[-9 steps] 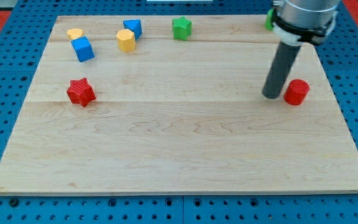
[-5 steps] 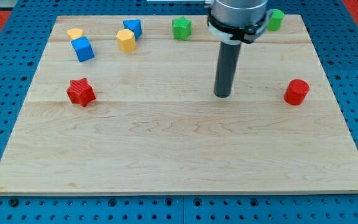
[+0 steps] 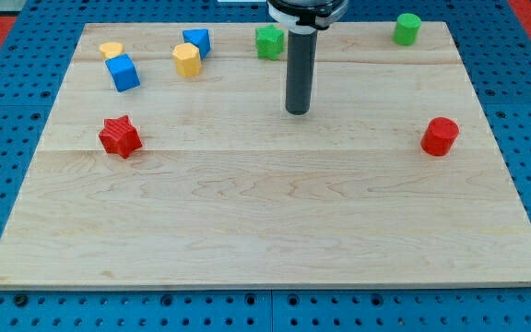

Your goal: Push blue triangle to the bottom center

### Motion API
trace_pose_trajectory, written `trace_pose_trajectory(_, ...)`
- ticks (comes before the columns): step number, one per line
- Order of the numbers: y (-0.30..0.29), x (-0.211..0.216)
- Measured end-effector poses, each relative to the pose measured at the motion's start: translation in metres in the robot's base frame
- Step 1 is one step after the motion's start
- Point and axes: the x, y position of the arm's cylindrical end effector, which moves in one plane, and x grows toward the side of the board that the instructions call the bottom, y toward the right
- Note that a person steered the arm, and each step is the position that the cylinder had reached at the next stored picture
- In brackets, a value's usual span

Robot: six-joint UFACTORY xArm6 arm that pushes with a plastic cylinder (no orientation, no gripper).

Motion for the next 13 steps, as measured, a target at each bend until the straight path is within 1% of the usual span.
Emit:
trace_pose_trajectory(1,-0.001,-0.001)
trace_pose_trajectory(2,-0.009,-0.018)
trace_pose_trajectory(4,-0.065,-0.051)
trace_pose_trajectory(5,-0.091,-0.056)
trace_pose_trajectory(6,-0.108,-0.056)
trace_pose_trajectory(8,-0.108,-0.056)
trace_pose_trajectory(9,-0.121,-0.036)
trace_pose_trajectory(10,-0.125,-0.027)
trace_pose_trajectory(11,-0.133,-0.027)
trace_pose_trajectory(12,-0.162,-0.027)
trace_pose_trajectory(13,-0.157,-0.048)
